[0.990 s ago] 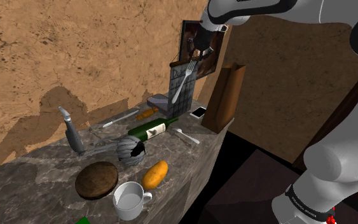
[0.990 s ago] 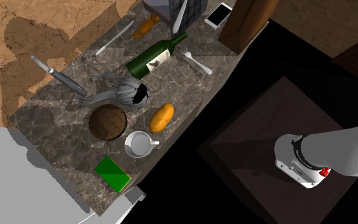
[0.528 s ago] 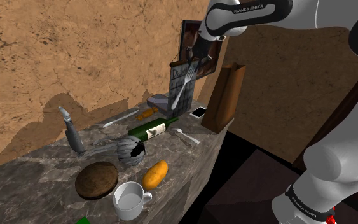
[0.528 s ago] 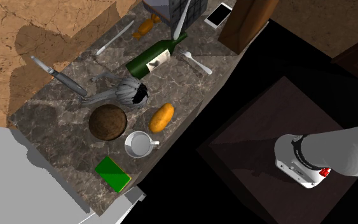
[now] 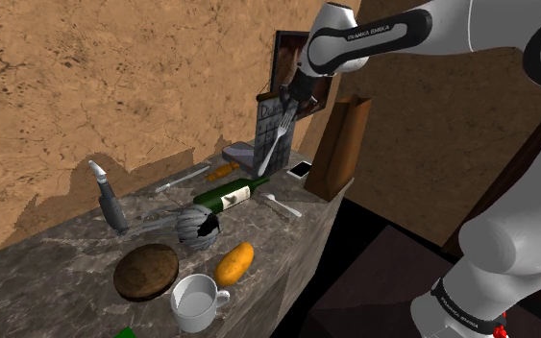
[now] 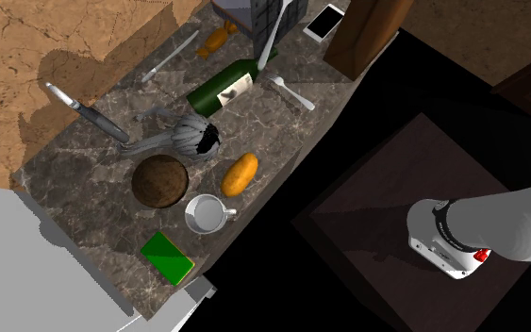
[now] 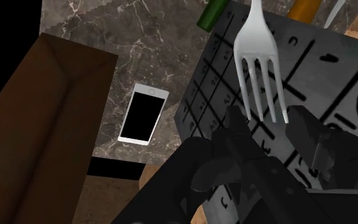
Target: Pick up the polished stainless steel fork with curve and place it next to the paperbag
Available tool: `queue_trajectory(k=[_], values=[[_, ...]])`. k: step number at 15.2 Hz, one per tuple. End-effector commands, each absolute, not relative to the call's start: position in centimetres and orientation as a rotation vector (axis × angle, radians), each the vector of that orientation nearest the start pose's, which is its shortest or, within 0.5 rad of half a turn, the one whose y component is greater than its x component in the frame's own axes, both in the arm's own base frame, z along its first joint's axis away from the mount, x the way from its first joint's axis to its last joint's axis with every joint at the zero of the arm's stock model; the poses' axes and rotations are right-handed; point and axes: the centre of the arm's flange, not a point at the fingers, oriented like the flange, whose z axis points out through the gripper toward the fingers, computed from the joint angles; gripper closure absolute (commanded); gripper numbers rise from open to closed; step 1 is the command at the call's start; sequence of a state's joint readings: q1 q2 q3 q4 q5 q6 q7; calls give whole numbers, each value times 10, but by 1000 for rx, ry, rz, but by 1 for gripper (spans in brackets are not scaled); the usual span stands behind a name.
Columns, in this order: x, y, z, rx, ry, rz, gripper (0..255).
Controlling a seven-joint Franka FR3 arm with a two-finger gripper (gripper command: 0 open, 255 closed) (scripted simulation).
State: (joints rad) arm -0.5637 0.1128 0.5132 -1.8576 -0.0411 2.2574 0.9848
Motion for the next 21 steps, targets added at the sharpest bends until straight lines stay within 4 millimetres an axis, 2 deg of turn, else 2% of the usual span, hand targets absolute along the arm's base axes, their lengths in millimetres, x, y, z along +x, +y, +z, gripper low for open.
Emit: queue_trajectory(k=[1, 21], values=[[614, -42, 485, -2582, 1453, -390, 255], [614, -42, 379, -2582, 1453, -390, 255]])
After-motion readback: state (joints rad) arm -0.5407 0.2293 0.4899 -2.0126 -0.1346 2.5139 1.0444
